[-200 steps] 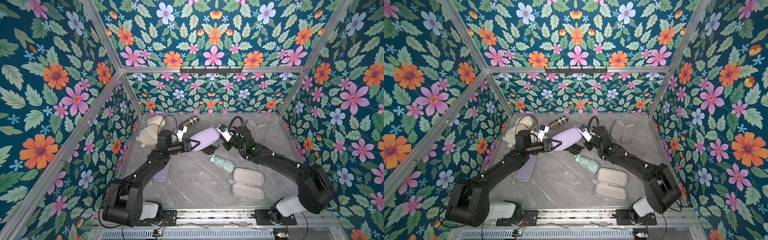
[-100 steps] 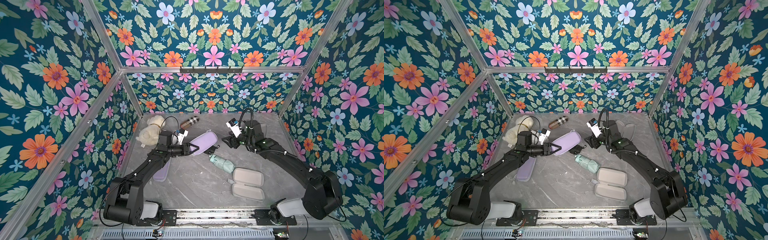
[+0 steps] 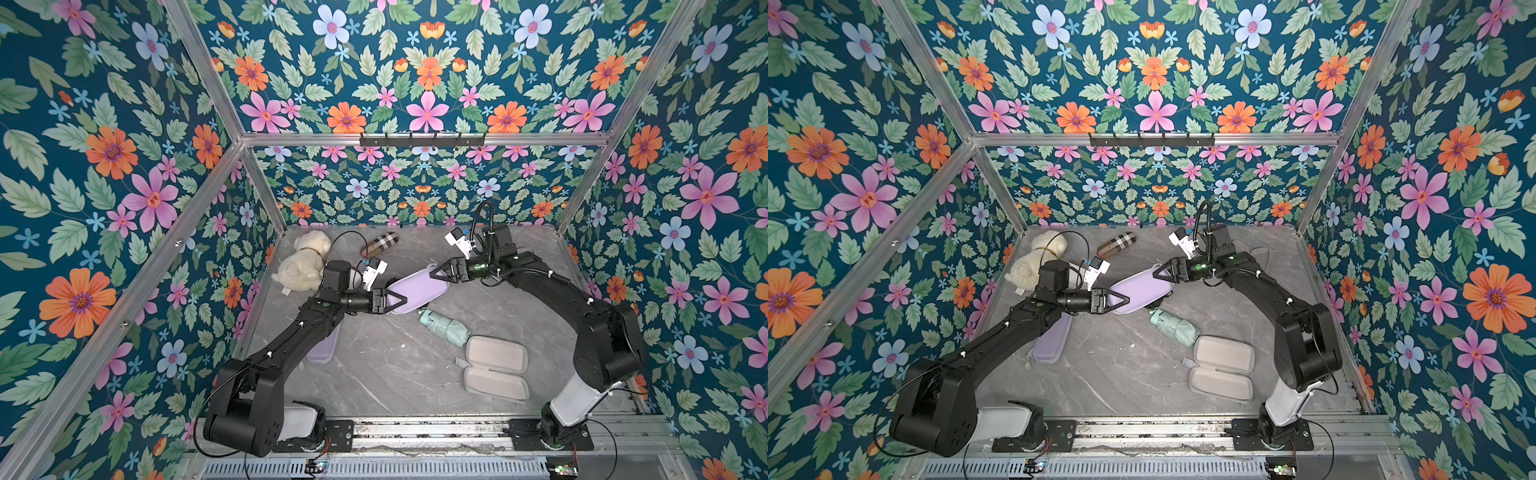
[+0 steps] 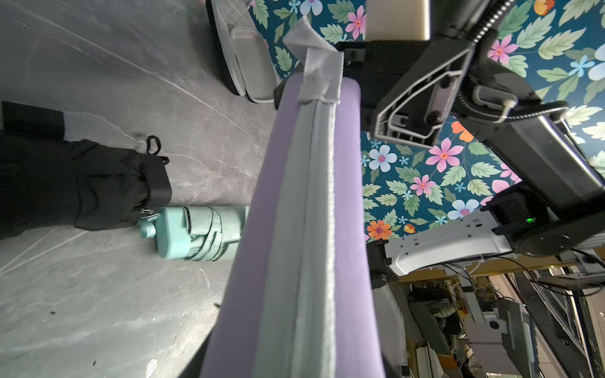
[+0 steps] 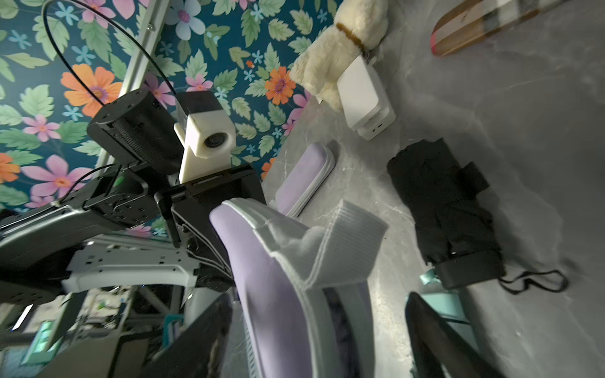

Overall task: Put umbrellas into zippered umbrella sleeves
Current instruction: Adjust the umbrella sleeve.

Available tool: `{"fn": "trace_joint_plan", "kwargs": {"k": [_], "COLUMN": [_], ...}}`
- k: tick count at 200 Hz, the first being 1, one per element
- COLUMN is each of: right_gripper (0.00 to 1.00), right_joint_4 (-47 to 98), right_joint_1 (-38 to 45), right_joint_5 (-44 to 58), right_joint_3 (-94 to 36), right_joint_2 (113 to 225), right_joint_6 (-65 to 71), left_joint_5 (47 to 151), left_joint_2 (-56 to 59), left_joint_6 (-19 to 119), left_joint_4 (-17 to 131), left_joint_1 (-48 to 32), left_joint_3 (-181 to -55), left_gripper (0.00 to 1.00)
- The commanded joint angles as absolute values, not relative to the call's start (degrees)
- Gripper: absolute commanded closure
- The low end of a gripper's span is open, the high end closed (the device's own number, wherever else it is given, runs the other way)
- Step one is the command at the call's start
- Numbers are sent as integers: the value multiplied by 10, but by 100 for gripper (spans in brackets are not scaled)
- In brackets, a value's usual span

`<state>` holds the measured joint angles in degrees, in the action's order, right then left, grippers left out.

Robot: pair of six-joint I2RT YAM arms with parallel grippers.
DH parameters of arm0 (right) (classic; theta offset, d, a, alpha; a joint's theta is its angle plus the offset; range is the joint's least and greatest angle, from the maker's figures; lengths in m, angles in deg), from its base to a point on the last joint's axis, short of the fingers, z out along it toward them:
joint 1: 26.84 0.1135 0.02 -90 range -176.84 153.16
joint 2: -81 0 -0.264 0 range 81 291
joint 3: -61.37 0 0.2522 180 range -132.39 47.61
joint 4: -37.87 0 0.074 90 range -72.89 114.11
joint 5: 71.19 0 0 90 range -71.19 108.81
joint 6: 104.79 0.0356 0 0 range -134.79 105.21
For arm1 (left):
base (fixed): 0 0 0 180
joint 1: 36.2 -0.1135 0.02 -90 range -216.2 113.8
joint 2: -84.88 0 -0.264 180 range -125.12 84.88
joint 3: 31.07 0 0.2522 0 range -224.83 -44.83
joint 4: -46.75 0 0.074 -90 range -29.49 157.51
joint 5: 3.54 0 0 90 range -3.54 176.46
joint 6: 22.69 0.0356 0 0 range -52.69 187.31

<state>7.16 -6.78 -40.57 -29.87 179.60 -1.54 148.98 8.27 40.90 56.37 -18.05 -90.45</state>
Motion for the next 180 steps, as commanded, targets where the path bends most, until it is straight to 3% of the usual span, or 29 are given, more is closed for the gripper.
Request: {"fn": "trace_joint_plan", "kwargs": {"k": [1, 20, 39, 53, 68, 86, 106, 156, 180], "right_gripper": [27, 36, 57, 68, 74, 76, 77, 81, 81], "right_joint_4": [26, -3, 47, 145, 343, 582, 701, 659, 643], "right_joint_1": [-58, -46, -46, -47, -48, -48, -48, 3, 53], "right_joint_5": [-515, -529, -535, -535, -525, -481, -393, -48, 42], "right_joint_3": [-310, -314, -298, -267, -205, -153, -139, -97, -91], "right_joint_2": [1803, 1808, 1803, 1788, 1767, 1766, 1765, 1731, 1731], "right_joint_6": [-38, -71, -28, 42, 181, 346, 452, 548, 580], "left_joint_5": [1522, 1532, 1534, 1518, 1484, 1438, 1379, 1194, 1132], "left_joint_2": [75, 67, 71, 85, 108, 121, 131, 166, 141], "left_joint_6": [424, 418, 415, 373, 265, 123, 29, -22, -11], "left_joint_4": [533, 519, 508, 455, 313, 145, 31, -52, -58], "left_joint_1": [-179, -179, -180, -191, -224, -259, -273, -218, -157], "left_joint_3": [-916, -929, -938, -923, -875, -814, -760, -663, -669], "left_gripper": [86, 82, 63, 47, 36, 26, 20, 10, 10]}}
